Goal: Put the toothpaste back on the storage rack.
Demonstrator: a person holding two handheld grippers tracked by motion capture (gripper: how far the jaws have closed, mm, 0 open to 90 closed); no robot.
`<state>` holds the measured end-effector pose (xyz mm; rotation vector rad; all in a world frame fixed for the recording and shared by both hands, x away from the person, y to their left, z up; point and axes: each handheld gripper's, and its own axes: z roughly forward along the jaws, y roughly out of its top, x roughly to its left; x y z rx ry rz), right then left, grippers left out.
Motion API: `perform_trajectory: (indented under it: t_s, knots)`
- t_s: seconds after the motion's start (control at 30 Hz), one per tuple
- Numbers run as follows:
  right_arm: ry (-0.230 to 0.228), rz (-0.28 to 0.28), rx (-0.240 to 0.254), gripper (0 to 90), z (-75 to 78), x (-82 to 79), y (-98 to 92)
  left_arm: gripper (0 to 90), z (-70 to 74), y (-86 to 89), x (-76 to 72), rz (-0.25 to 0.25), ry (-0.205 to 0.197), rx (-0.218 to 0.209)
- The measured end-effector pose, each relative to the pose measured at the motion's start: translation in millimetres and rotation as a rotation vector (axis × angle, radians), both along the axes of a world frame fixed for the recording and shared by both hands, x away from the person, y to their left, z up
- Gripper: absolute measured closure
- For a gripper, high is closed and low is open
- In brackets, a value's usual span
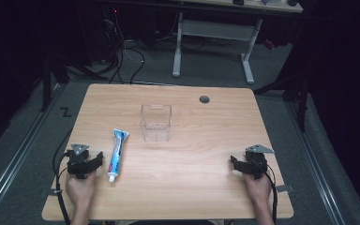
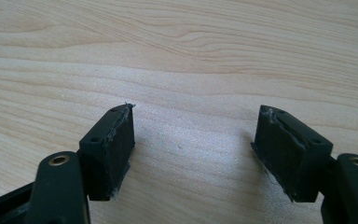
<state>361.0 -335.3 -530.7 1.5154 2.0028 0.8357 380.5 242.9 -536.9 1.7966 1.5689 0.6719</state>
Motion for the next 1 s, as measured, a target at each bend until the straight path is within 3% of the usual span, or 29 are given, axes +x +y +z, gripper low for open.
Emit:
perform_trajectory:
  t_s: [0.53,0.7,1.0]
  knots:
    - [0.000,0.000,0.000,28.8,0.0,0.0,0.0,37.9,-0.2,-0.3,0.3,-0.017,0.002,-0.006]
    - [0.000,0.000,0.000,28.9,0.0,0.0,0.0,36.3,-0.1,2.4,0.5,-0.022,0.002,-0.036]
    - [-0.002,-0.007,-0.001,28.8,-0.1,0.4,-0.4,36.9,-0.2,1.8,0.5,-0.028,0.002,-0.028]
